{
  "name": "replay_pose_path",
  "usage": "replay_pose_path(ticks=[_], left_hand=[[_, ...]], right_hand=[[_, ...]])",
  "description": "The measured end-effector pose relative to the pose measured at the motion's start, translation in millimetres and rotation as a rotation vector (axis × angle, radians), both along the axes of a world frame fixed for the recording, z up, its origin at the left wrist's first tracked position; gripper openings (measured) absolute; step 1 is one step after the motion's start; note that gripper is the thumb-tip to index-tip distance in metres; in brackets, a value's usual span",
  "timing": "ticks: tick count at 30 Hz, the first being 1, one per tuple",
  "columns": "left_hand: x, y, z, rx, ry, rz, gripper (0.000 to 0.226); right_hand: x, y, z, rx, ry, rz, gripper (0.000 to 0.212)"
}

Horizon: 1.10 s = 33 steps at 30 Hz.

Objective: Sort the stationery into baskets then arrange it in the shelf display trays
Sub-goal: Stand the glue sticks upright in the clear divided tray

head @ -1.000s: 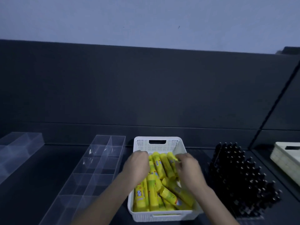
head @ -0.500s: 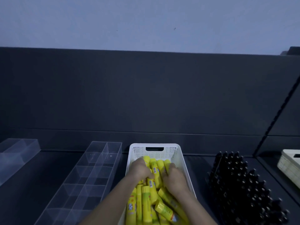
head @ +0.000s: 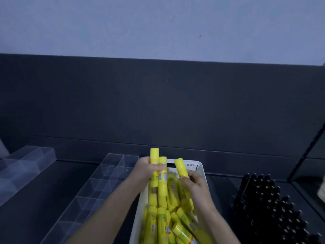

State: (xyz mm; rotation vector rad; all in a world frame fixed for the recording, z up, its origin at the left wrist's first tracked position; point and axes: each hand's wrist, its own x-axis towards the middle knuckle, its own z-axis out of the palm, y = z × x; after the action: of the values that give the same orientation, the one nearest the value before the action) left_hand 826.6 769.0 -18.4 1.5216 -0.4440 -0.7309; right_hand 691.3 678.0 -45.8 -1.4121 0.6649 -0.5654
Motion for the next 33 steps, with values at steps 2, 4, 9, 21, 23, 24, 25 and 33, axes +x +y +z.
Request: replay_pose_path(ticks=[2,4,9,21,23,24,25,33], left_hand=[[8,17,15,-0.077,-0.05,-0.039,0.019],[17,37,27,-0.111,-0.106,-0.042,0.029],[57,98,36,-0.147,-0.134,0.059,0.031],[177,204,-10,-0.009,-0.153,0.144,0.016],[183,205,-15,-0.007,-0.156,0.113,0.015],[186,205,-17,-0.003,-0.159,0.11,0.014],[189,204,-19,-0.001,-0.157,0.11,0.013],[195,192,-26,-0.009,-0.096,0.108,0.016]], right_hand=[[3,4,9,0.107,-0.08,0.059,0.008],[11,11,18,0.132,-0.136,0.122,0.01],[52,37,33,0.0,-0.139,0.186,0.014],[238,97,20,-0.639,0.275,0.058,0.021],[254,99,9,-0.738,0.399,0.072,0.024],[259,100,3,-0.755,0.449,0.088,0.024],[263,100,-2,-0.759,0.489,0.11,0.024],[271,98,-11,-0.806,0.615,0.169,0.021]])
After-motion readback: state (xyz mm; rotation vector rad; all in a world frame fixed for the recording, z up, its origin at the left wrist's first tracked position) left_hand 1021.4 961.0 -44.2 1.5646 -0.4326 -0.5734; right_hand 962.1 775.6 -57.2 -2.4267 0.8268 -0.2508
